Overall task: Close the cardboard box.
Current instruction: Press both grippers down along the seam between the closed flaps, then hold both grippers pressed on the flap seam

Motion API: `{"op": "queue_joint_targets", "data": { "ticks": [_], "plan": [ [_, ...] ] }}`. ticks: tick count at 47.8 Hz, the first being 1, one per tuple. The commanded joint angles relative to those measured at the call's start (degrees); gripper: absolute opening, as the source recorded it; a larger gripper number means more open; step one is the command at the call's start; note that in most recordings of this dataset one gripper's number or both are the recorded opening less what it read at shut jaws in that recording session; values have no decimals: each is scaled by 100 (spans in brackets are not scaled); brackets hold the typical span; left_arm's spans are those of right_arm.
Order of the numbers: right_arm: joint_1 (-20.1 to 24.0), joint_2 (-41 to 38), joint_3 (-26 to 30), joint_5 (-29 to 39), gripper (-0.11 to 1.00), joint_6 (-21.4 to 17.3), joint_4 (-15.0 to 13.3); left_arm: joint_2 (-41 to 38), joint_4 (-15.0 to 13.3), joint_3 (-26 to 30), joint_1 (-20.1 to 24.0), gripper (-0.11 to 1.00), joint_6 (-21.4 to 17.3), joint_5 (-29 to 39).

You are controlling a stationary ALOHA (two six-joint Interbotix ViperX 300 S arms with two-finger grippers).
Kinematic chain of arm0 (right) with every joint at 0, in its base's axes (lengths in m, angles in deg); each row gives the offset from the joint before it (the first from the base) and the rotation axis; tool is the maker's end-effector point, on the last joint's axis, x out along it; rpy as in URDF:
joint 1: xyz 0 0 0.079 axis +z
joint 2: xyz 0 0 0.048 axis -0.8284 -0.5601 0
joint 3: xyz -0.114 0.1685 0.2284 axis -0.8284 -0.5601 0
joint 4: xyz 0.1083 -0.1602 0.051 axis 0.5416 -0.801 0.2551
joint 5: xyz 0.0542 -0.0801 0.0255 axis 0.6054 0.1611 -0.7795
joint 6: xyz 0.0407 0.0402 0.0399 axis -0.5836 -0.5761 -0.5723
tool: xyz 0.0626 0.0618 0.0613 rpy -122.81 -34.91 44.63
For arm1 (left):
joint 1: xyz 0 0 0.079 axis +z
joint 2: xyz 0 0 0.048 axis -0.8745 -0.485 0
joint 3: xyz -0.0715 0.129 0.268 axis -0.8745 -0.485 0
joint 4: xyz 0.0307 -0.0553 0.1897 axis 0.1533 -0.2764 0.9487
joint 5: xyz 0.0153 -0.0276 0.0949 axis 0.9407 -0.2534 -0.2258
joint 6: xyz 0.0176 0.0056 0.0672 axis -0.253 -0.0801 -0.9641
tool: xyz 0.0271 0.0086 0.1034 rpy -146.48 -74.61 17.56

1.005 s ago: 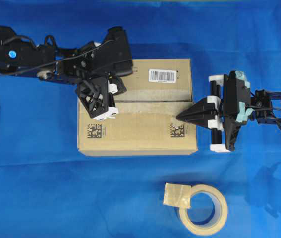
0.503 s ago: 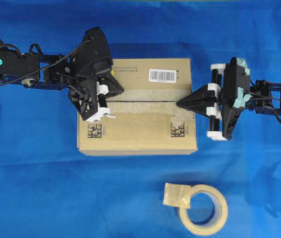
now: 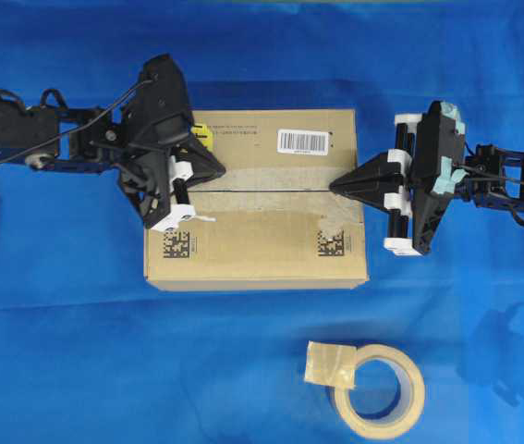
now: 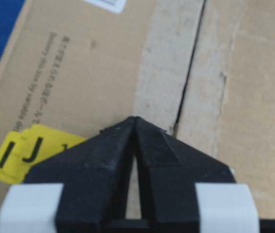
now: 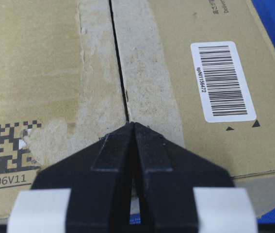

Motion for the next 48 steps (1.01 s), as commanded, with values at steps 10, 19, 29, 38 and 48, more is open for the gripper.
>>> {"op": "queue_joint_targets", "data": {
  "ticks": [10, 19, 29, 38, 48],
  "plan": [
    [-18, 9, 18, -26, 0, 0, 18, 580, 9, -765, -272, 0, -62, -1749],
    [-18, 9, 18, -44, 0, 0, 9, 756, 9, -1477, -308, 0, -211, -3085],
    [-18, 0, 18, -44, 0, 0, 9, 545, 9, -1942, -334, 0, -475, -4008],
    [-18, 9, 18, -44, 0, 0, 9, 281, 0, -2118, -334, 0, -510, -4342],
    [-18, 9, 18, -44, 0, 0, 9, 185, -9, -2145, -325, 0, -519, -4368]
  ]
}}
